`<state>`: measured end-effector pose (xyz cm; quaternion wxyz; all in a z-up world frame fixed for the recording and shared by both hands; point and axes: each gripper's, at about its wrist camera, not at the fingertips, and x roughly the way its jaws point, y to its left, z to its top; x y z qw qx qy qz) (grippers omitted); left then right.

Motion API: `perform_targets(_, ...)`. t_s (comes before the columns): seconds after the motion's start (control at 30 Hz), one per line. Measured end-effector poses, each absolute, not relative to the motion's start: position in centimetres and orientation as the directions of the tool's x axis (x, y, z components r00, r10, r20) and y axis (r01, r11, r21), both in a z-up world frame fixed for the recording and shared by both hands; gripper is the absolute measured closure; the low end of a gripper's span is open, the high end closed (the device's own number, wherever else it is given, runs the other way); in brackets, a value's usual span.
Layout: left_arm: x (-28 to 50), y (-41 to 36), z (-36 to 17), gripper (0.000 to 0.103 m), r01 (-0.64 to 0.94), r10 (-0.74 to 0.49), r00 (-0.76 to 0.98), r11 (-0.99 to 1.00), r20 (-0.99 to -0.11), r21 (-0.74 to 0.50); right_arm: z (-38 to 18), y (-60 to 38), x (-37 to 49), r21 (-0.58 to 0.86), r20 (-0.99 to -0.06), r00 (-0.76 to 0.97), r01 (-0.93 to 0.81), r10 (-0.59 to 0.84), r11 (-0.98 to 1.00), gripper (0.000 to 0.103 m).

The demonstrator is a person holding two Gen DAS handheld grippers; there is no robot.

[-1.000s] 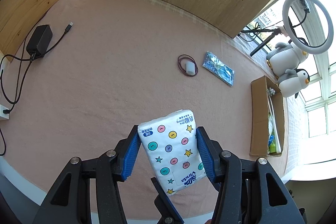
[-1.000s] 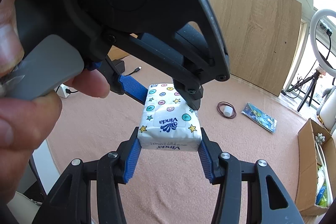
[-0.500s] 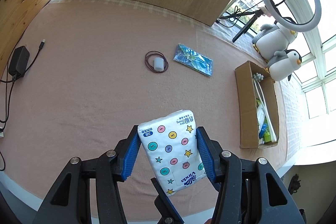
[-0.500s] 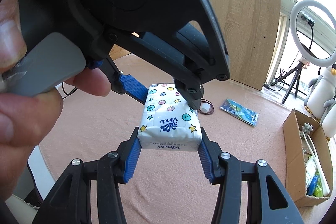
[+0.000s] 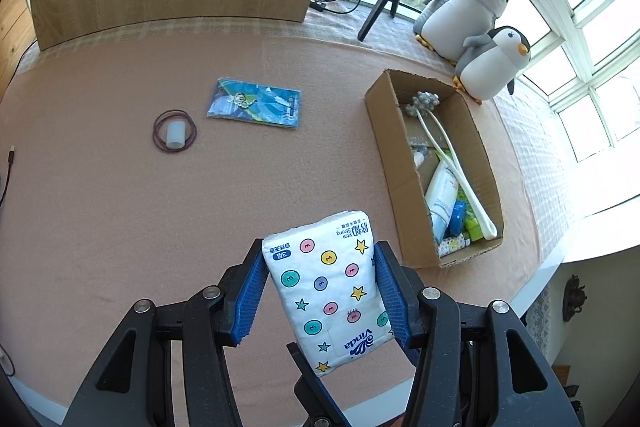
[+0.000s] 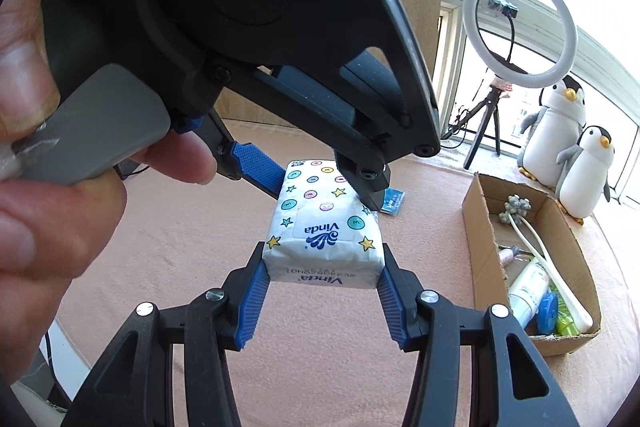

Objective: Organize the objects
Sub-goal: 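Carry the tissue pack into the box with both grippers and release it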

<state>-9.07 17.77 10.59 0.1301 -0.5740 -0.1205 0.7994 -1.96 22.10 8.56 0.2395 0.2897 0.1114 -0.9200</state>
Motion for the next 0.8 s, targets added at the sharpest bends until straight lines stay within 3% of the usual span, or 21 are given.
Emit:
perform_targets(0.37, -11.1, 30.1, 10.4, 0.046, -0.273, 0.410, -0.236, -0.898, -0.881, -0.345, 8.8, 30.5, -3.9, -0.076, -0.574, -0.791, 0.306, -0.210, -0.949, 0.056)
perform_targets(0.7, -14.0, 36.1, 9.4, 0.046, -0.357, 0.428, -0.193, -0.869, -0.883, -0.343, 8.3, 35.3, -6.3, -0.068, -0.571, -0.812, 0.193, -0.120, -0.979, 0.056)
perform_targets(0.77, -14.8, 36.9, 9.1, 0.045, -0.368, 0.434, -0.191, -0.863, -0.880, -0.346, 8.1, 35.9, -6.9, -0.069, -0.571, -0.814, 0.179, -0.109, -0.981, 0.056)
perform_targets(0.8, -15.1, 37.2, 9.0, 0.038, -0.371, 0.433, -0.200, -0.864, -0.879, -0.341, 8.1, 36.2, -7.3, -0.071, -0.570, -0.815, 0.172, -0.102, -0.982, 0.056)
